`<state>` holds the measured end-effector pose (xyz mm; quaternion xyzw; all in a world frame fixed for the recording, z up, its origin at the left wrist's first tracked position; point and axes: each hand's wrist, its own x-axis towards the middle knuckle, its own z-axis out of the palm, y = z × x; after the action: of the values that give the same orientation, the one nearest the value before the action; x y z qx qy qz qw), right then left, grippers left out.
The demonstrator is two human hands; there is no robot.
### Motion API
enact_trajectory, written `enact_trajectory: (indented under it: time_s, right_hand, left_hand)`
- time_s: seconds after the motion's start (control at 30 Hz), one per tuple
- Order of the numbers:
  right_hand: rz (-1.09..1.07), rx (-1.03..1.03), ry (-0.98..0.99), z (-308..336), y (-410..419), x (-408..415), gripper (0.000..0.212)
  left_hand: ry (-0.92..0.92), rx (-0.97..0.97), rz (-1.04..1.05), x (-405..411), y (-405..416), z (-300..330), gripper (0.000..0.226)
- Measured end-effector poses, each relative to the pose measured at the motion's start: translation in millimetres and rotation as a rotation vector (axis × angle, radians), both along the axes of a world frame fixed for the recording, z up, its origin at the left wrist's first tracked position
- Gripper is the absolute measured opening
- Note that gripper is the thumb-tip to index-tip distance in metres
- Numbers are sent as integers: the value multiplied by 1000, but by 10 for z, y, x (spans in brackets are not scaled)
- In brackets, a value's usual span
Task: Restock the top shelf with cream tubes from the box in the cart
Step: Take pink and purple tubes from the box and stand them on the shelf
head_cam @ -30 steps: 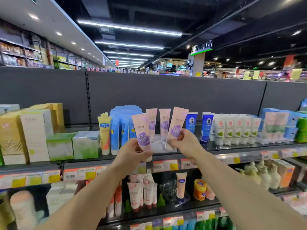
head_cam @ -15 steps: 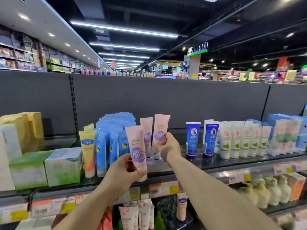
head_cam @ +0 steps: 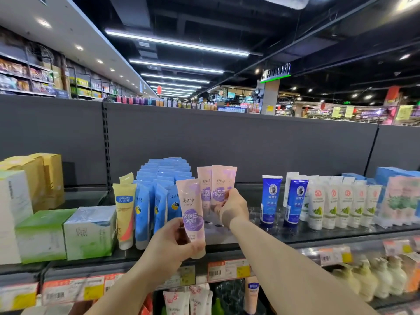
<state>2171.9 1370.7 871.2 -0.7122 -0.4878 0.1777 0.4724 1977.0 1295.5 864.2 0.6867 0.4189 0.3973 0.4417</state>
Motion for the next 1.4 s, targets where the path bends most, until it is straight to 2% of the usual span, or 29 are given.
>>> enact_trajectory:
  time_s: [0.2,0.37,0.47,0.53,0.6,0.63,0.7,0.77,0.83,0.9,1.03,1.1,1.4]
  right_hand:
    - [-6,-109,-99,-8,47,1,27]
    - [-35,-196,-194,23,55,63,35]
    - [-24,-202,-112,65,-37,109,39]
    - [8,-127,-32,142,-190,100,30]
    - [122,-4,25,248,-406,57,15]
    - [230,28,63,311,-538,20,13]
    - [455,-12,84,424,-768,-76,22]
    - [558,-45,6,460,-873,-133,16]
    - [518,-17,-32,453,-869,-126,18]
    - [378,55,-38,443,-792,-80,23]
    - [186,143,-14,381,-600,3,31]
    - [146,135,-46,283,-512,-30,29]
    - [27,97,-137,114,-273,-262,30]
  left_hand:
    - [-3,17,3,-9,-12,3,34]
    - [31,62,32,19,-30,7,32]
    - [58,87,61,71,-46,27,31]
    - [61,115,92,117,-47,44,29]
    - [35,140,128,181,-50,83,33]
    - [11,140,143,219,-52,106,37]
    - [-47,148,162,303,-35,149,40]
    - [-62,192,161,378,4,179,38]
    - [-48,221,156,425,28,203,33]
    - [13,242,158,428,42,197,27]
    - [430,351,148,330,52,0,26]
    - [543,421,109,287,47,-103,20]
    - [550,497,86,247,92,-194,31]
